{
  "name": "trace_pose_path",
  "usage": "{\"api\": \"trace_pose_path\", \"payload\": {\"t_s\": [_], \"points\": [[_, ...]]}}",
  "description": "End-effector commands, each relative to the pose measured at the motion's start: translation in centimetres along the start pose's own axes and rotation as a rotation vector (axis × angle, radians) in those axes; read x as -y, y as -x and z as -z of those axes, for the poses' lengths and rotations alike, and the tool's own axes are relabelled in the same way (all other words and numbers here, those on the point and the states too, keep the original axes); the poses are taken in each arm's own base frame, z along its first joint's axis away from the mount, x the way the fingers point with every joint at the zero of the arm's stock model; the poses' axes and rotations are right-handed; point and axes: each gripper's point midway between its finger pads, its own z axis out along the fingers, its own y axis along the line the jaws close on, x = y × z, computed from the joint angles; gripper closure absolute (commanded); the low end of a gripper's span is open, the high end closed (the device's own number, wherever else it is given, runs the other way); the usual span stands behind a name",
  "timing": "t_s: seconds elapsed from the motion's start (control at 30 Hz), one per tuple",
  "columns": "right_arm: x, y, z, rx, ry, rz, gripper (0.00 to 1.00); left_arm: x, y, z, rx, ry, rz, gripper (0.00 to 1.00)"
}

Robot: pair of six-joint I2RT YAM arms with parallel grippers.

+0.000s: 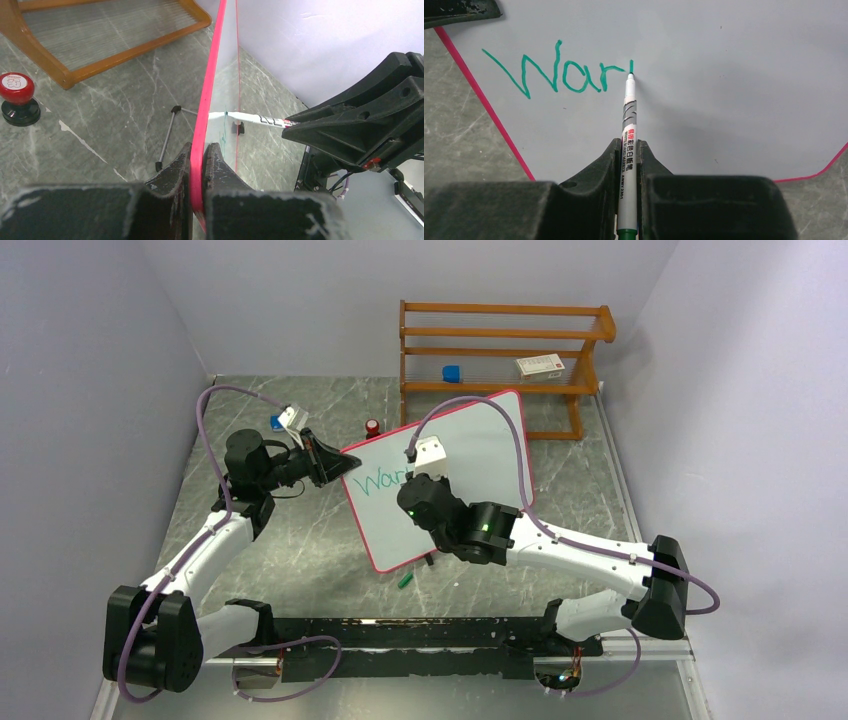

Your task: Write a sentence on the whiteboard

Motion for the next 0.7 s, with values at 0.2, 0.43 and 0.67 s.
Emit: {"api": "trace_pose_path", "payload": {"t_s": [0.2,0.43,0.67], "points": [[0.46,-2.31,-0.23,-0.07,0.002,0.006,1.0,-2.9,-4.34,0.11,-0.115,0.091,-0.049,0.95],[0.31,-2.25,-0.17,-0.072,0.01,0.004,1.0,-2.94,-4.42,0.12,-0.118,0.092,-0.047,0.95],[0.13,-1.97,-0.25,-0.06,0.015,-0.001,1.0,-2.98,-4.45,0.11,-0.118,0.093,-0.047,0.95]]}}
